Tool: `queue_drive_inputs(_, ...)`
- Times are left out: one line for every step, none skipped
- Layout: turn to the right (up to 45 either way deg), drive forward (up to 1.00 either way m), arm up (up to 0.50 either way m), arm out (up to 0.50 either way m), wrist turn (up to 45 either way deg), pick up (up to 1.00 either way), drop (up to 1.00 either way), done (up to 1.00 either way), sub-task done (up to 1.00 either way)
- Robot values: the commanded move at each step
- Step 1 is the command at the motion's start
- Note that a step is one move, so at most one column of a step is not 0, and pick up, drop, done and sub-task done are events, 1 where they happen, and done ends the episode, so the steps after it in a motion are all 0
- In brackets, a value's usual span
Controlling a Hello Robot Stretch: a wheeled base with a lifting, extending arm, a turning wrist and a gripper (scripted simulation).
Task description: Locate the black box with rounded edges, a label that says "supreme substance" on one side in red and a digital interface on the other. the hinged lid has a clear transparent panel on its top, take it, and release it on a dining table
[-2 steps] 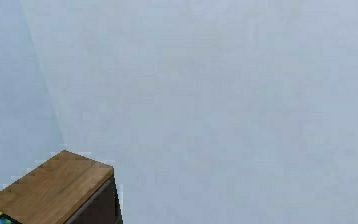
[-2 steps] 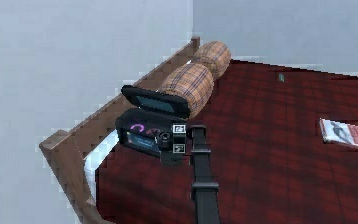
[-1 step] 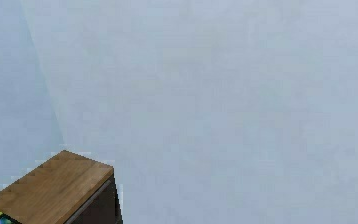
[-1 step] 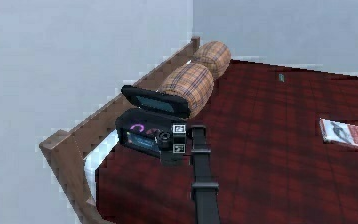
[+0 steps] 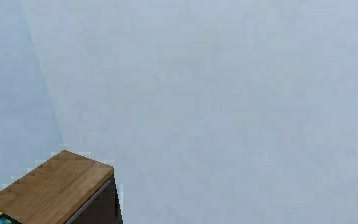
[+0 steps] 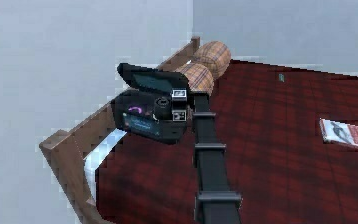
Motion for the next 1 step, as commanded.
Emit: queue_drive_inputs(0.0,0.0,0.1,0.0,0.0,0.0,0.0,0.0,0.0)
